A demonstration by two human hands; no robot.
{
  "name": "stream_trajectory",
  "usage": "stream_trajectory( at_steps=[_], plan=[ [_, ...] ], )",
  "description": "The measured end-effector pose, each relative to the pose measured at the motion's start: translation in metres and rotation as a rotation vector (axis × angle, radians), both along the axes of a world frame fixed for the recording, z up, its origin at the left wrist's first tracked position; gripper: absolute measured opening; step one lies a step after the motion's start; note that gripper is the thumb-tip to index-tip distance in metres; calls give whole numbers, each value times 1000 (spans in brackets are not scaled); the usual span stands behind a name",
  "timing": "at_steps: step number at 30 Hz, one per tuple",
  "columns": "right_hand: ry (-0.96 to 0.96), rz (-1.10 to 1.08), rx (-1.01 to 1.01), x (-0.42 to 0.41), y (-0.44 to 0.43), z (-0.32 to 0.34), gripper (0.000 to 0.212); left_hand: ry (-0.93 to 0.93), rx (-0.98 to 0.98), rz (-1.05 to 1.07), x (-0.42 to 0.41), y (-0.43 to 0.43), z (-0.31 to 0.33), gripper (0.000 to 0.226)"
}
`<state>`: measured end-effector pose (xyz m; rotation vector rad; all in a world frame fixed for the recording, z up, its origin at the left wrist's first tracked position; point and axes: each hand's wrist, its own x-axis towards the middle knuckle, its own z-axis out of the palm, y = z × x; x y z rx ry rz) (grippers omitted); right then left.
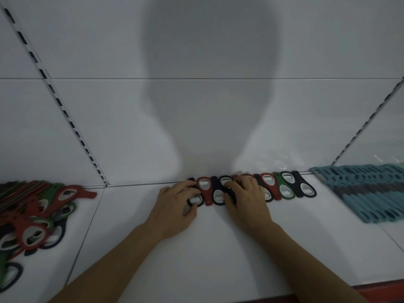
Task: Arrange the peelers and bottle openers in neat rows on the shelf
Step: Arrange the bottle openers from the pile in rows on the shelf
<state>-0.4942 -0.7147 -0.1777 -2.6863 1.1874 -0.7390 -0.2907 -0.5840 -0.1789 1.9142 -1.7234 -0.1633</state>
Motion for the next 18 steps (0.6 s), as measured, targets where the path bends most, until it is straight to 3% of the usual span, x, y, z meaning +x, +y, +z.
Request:
stream_trajectory(
  at_steps=[8, 12, 18],
  plan=[
    [35, 10, 44, 1, 6, 6, 32, -23, 17, 16, -6, 7, 4, 42],
    [31, 109, 70, -5, 9, 14, 40, -27, -32, 105, -8, 6, 7, 48],
    [88, 188, 96, -6, 10, 13, 44, -113, 49, 137, -10, 6, 8, 51]
  ],
)
